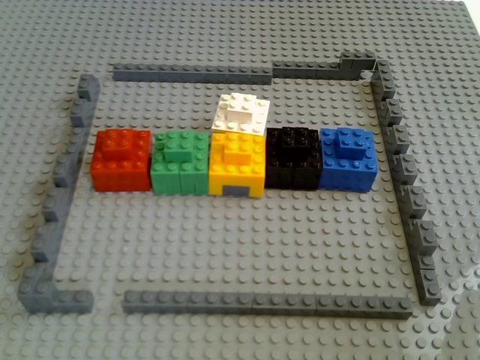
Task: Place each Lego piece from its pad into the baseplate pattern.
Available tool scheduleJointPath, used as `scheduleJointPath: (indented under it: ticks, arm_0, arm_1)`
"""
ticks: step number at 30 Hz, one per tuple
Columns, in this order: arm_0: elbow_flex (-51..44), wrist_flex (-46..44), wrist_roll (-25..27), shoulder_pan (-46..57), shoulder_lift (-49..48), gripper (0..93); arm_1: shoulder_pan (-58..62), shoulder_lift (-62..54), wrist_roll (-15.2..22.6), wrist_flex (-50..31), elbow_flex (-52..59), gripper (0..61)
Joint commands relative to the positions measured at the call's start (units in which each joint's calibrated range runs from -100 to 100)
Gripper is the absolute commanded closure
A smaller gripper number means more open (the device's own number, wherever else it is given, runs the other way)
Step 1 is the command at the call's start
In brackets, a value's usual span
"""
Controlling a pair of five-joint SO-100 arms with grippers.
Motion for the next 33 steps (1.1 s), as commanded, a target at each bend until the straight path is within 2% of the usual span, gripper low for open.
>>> scheduleJointPath:
  ticks: [1,5,7,10,12,18,23,27,30,32,33]
  arm_0:
    - [-2.7,0.7,0.1,-0.6,-0.5,72.5]
    - [-2.8,0.5,0.2,-0.5,-0.3,77.8]
    - [-2.8,0.5,0.2,-0.5,-0.2,79.9]
    - [-2.8,0.5,0.2,-0.6,-0.2,80.4]
    - [-2.8,0.5,0.2,-0.6,0.0,80.4]
    - [-2.6,0.6,1.4,-0.6,0.2,80.7]
    - [-2.6,0.6,1.5,-0.8,0.2,89.7]
    - [-2.6,0.6,1.5,-0.9,0.2,91.3]
    - [-2.7,0.6,1.5,-0.9,0.2,91.4]
    - [-2.3,0.7,1.5,-1.3,-0.6,91.4]
    - [-2.2,0.7,1.5,-1.5,-0.7,91.4]
  arm_1:
    - [1.1,-2.8,0.1,5.0,-10.0,61.1]
    - [1.8,-4.0,-0.2,10.1,-16.2,61.1]
    - [2.8,-3.6,-0.8,14.6,-22.9,61.1]
    - [4.3,-2.5,-2.4,20.7,-30.2,61.1]
    - [7.2,-4.6,-4.4,24.5,-30.9,61.1]
    - [14.1,-13.4,-6.1,24.5,-20.2,61.2]
    - [20.2,-18.0,-6.5,24.4,-12.3,61.2]
    - [26.6,-23.4,-6.9,24.1,-3.6,61.2]
    - [30.6,-28.6,-7.0,21.1,5.8,61.2]
    - [36.0,-36.3,-7.5,16.8,19.7,61.2]
    - [37.5,-37.9,-7.6,16.0,22.8,61.2]
